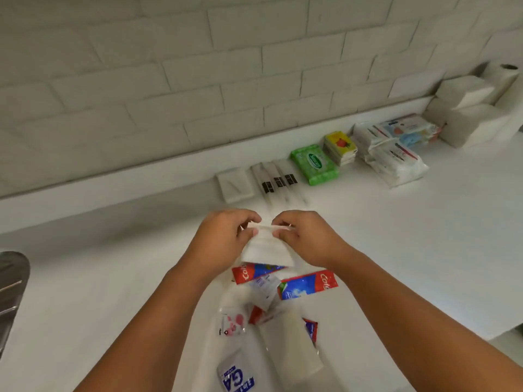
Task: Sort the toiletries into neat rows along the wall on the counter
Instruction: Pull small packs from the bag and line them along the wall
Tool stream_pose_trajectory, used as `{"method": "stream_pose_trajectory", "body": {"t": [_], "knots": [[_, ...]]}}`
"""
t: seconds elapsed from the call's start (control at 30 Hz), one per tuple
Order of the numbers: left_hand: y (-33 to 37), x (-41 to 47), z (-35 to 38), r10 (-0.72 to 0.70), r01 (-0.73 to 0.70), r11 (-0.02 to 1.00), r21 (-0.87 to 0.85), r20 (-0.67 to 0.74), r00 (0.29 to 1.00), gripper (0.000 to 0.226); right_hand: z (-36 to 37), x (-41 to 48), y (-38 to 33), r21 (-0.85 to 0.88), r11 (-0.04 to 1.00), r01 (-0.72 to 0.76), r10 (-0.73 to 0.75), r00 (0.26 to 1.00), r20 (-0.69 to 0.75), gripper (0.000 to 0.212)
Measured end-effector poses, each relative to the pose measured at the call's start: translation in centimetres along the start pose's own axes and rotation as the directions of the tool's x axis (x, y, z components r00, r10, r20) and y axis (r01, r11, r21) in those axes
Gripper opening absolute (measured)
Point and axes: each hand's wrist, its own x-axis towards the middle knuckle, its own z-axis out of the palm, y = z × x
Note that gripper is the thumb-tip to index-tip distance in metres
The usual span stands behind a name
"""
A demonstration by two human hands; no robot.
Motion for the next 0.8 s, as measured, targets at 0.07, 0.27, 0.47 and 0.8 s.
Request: {"method": "stream_pose_trajectory", "body": {"t": [0.07,0.27,0.47,0.8], "knots": [[-0.8,1.2,0.2,-0.005,0.006,0.998,0.061,-0.021,1.000,0.017,-1.0,2.4,0.4,0.041,0.999,0.020,-0.017,0.997,-0.073,0.007],[-3.8,4.2,1.7,-0.353,0.255,0.909,-0.329,-0.287,0.890,0.008,-0.9,8.2,1.7,0.467,0.876,-0.124,0.249,0.944,-0.218,0.050],[-3.2,7.6,3.7,-0.656,0.322,0.575,-0.752,-0.188,0.731,0.003,2.2,11.8,2.4,0.658,0.716,-0.234,0.302,0.953,0.010,0.016],[-8.4,13.4,3.7,-0.657,0.443,0.705,-0.554,-0.275,0.702,0.020,3.4,19.0,2.9,0.383,0.889,-0.253,0.276,0.961,-0.007,0.024]]}}
